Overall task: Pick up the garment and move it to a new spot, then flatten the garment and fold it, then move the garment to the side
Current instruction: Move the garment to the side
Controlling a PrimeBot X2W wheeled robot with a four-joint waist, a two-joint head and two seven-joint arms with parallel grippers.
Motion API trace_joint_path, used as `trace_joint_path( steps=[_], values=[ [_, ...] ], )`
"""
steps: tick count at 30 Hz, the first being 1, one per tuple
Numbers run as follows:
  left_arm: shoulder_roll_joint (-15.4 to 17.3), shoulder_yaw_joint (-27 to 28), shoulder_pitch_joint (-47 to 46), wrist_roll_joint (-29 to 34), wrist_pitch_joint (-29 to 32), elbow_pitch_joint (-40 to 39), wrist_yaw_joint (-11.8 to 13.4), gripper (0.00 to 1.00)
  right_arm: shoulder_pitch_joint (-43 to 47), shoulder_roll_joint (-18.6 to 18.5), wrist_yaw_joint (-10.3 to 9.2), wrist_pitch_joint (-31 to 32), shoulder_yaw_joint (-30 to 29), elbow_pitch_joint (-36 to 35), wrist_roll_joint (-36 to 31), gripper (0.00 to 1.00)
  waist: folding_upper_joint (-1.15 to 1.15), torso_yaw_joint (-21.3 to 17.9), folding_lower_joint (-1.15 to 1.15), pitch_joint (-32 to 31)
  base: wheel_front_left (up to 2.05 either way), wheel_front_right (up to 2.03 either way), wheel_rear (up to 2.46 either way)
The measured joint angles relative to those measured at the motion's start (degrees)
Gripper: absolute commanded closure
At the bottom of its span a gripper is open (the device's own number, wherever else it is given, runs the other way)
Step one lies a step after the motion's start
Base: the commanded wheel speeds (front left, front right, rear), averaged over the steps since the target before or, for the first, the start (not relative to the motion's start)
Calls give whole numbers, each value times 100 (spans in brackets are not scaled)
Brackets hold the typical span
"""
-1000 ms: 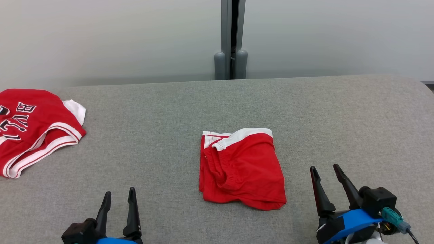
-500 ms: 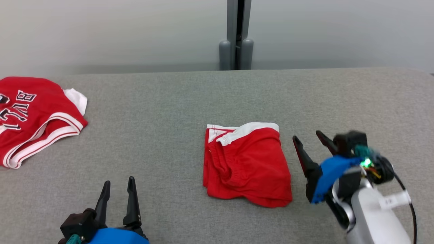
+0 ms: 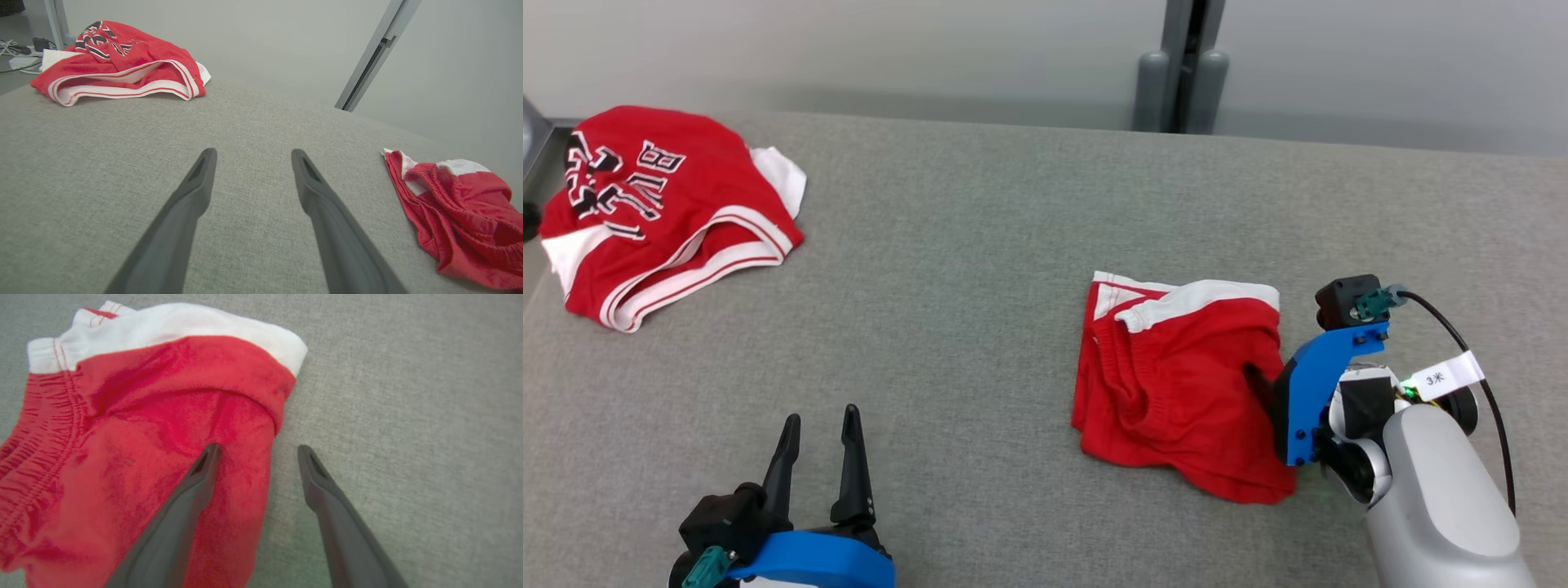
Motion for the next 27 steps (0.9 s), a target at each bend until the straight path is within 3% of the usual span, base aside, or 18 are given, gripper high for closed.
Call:
trace_joint_path(
  steps=[3,4,5,6,7,15,27],
  values=[
    [-7,19,-8,38,0,2,-18,0,-1,1,0,58,-104,231,148,0,0,128,0,93,0,0,0],
    [-8,25,-10,55,0,1,-22,0,-5,-1,0,46,-124,271,187,35,0,160,0,123,0,0,0],
    [-9,30,-10,76,0,1,-23,0,-26,-4,0,24,-129,307,193,58,0,187,0,151,0,0,0],
    [-11,36,-12,78,0,0,-24,0,-59,-5,0,-18,-124,343,203,72,0,206,0,177,0,0,0],
    [-10,42,-12,91,0,-3,-26,0,-92,-4,0,-73,-122,367,250,100,0,212,0,204,0,0,0],
    [-1,-45,-175,133,12,-160,-154,0,-299,38,9,-503,137,428,399,100,0,-214,-1,415,0,0,0],
    [281,-250,-508,349,456,-954,-163,0,-561,-468,1,-929,-57,-59,564,100,0,-2008,0,1102,0,0,0]
  ],
)
